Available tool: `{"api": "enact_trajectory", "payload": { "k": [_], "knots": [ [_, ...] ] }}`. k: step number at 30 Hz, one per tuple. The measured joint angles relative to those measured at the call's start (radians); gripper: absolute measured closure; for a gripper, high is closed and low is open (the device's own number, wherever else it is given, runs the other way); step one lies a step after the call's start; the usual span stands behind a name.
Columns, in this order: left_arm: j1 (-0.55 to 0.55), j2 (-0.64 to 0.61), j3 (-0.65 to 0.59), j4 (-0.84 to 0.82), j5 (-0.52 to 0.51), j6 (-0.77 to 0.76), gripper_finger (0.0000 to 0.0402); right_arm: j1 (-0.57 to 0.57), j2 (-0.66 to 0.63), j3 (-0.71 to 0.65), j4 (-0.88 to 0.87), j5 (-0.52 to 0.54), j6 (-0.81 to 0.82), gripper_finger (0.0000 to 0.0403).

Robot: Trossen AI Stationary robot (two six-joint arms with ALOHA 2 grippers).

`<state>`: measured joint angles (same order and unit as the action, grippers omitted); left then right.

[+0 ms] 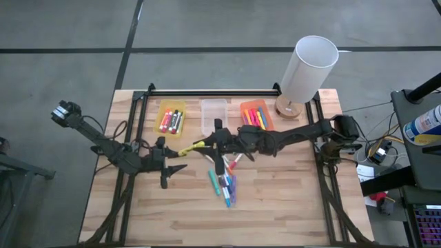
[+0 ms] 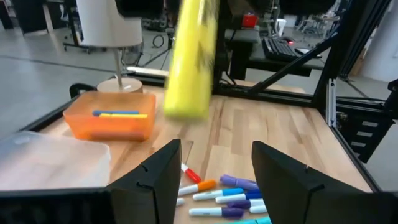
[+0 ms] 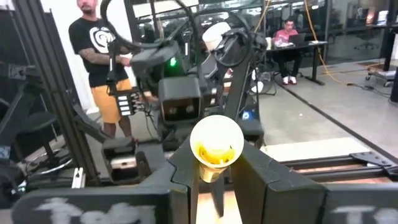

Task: Pick & Place Markers
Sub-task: Put the large light yellow highlighter pen into the orange bin

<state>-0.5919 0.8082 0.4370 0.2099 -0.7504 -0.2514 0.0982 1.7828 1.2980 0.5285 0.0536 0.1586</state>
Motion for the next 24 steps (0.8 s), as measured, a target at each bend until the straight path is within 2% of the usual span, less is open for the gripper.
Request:
{"api": "enact_trajectory", "payload": {
  "k": [5,8,12,24],
  "knots": [
    [0.0,0.01,-0.002,-0.042,0.001,-0.078,0.0211,-0.012,-0.026,0.0,-0.041,0.008,0.039,0.0339],
    [0.0,0.022,-0.012,-0.043,0.001,-0.103,0.0211,-0.017,-0.056,0.0,-0.107,0.056,0.063,0.0339],
    [-0.002,0.034,-0.026,-0.041,0.001,-0.142,0.0211,-0.025,-0.117,0.0,-0.245,0.124,0.106,0.0339],
    [-0.038,0.036,-0.028,0.022,0.002,-0.122,0.0211,-0.034,-0.305,0.0,-0.64,0.32,0.263,0.0339]
  ]
}}
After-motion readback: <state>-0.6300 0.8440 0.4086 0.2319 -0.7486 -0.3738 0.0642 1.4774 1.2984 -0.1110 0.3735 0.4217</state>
